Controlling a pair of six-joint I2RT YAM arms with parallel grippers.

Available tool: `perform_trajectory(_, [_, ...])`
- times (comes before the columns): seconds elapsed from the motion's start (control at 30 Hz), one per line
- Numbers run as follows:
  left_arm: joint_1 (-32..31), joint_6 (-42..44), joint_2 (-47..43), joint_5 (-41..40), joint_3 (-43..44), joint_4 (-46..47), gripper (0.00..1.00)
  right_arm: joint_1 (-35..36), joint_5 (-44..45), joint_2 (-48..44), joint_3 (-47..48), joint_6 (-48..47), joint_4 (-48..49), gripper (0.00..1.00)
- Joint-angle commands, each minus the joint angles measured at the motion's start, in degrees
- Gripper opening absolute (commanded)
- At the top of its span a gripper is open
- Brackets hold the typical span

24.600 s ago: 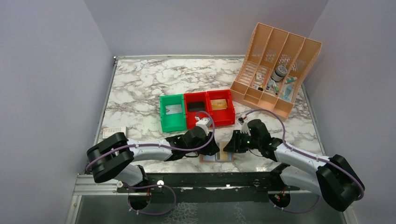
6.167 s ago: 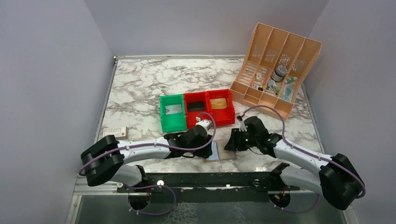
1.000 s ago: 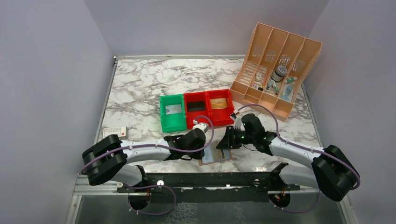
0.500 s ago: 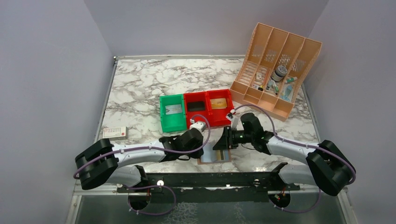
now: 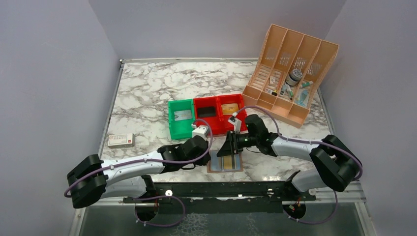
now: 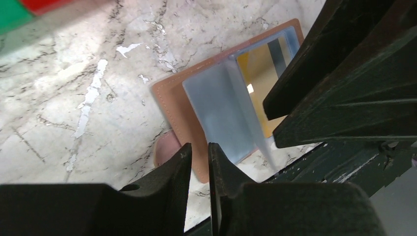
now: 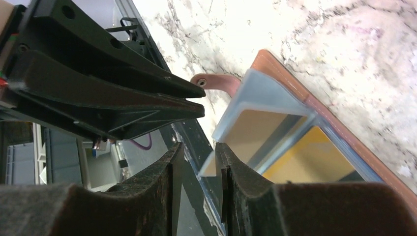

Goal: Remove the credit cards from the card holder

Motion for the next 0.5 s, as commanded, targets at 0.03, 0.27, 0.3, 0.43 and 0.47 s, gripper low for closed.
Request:
perform_trajectory(0.03, [-0.32, -2.54, -6.1, -5.88, -0.93, -4.25, 0.24, 2.34, -0.82, 3.79, 2.95, -0.15, 3.86, 0.3])
perform_trajectory(0.27, [-0.33, -3.9, -13.1, -7.33, -2.49, -6.55, 0.28, 3.82, 1.55, 5.01, 3.88, -0.39, 4.31, 0.32])
perform_trajectory(0.3, [-0.33, -3.9, -13.85, -7.12, -2.67, -6.56, 0.3, 3.82, 3.22, 4.14, 3.55, -0.44, 3.53, 0.32])
perform_trajectory(0.43, [-0.3, -3.75, -15.44, -5.74, -3.13, -5.62, 0.35, 3.82, 10.7, -0.47, 1.98, -0.92, -0.5, 0.32])
perform_trajectory(0.47, [-0.34, -3.61, -15.48, -5.23, -3.18, -5.07, 0.36, 3.82, 12.19, -1.51, 1.05, -0.86, -1.14, 0.32])
